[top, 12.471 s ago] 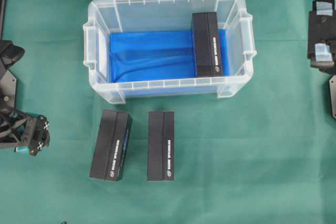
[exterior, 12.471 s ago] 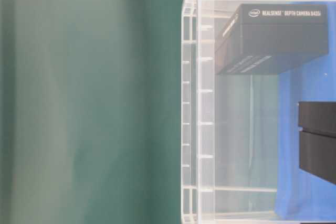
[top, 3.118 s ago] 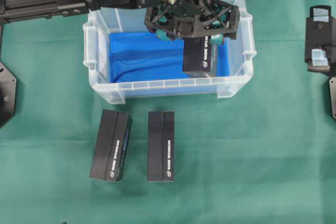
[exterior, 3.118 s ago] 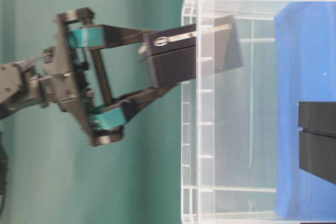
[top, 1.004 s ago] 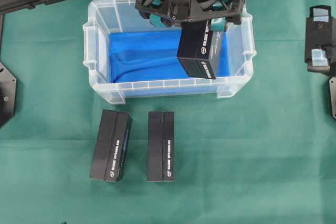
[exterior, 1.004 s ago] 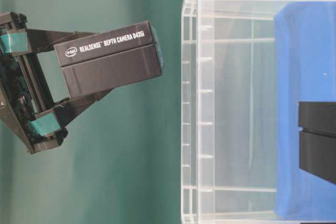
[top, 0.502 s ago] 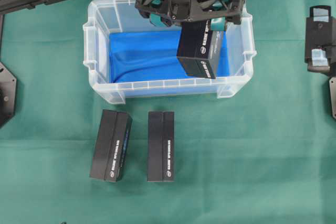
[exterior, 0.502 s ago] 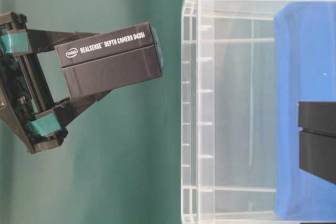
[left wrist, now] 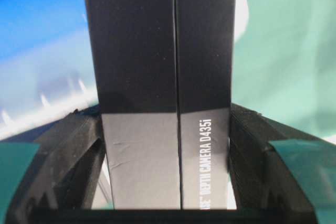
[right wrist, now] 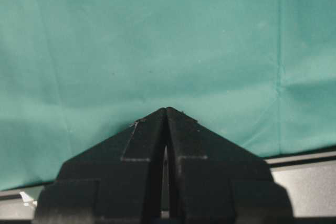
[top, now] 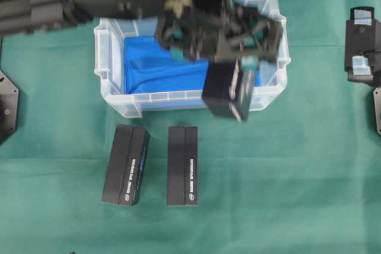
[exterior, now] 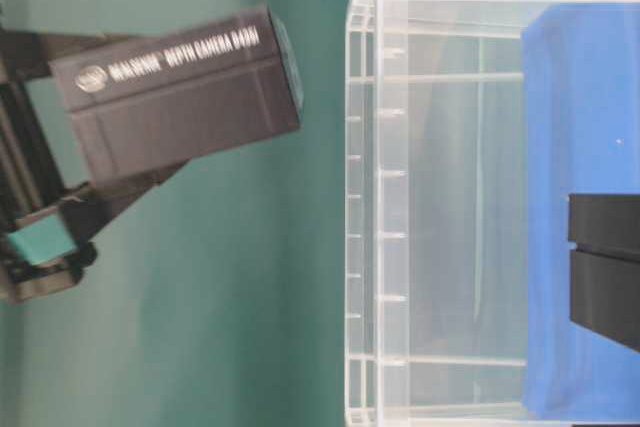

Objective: Take the box out of the case with the left arm.
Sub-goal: 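Carry the box forward and lower it onto the table right of the middle box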

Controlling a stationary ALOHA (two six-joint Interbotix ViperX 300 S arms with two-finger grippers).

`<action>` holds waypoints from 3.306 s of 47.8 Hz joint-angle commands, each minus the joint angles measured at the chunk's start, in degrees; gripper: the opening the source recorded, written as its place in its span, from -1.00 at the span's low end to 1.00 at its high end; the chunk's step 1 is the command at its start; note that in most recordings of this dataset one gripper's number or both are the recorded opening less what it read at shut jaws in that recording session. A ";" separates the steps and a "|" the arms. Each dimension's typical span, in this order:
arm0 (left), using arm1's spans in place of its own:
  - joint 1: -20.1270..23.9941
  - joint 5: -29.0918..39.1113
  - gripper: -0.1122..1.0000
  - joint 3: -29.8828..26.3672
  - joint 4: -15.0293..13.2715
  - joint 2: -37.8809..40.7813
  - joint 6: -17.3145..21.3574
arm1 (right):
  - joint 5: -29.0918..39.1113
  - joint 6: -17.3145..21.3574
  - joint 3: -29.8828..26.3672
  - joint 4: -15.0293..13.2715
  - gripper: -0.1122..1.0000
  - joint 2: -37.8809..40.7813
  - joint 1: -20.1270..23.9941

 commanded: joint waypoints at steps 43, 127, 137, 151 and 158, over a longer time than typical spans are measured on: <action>-20.57 -1.05 0.29 -0.79 2.11 -2.37 -24.35 | -2.37 -0.18 -0.53 -0.09 -0.81 0.44 0.09; -16.35 -17.75 0.28 18.28 5.36 5.19 -30.76 | -2.20 -0.26 -0.44 0.00 -0.81 0.18 0.09; -16.08 -19.60 0.28 18.28 5.36 5.36 -30.76 | -2.11 -0.44 -0.44 -0.18 -0.81 0.18 0.09; -16.00 -22.59 0.28 18.46 5.36 6.33 -30.32 | -2.20 -0.44 -0.44 -0.26 -0.81 0.18 0.09; -16.00 -24.70 0.28 19.07 5.36 6.15 -30.15 | -2.20 -0.44 -0.44 -0.26 -0.81 0.18 0.09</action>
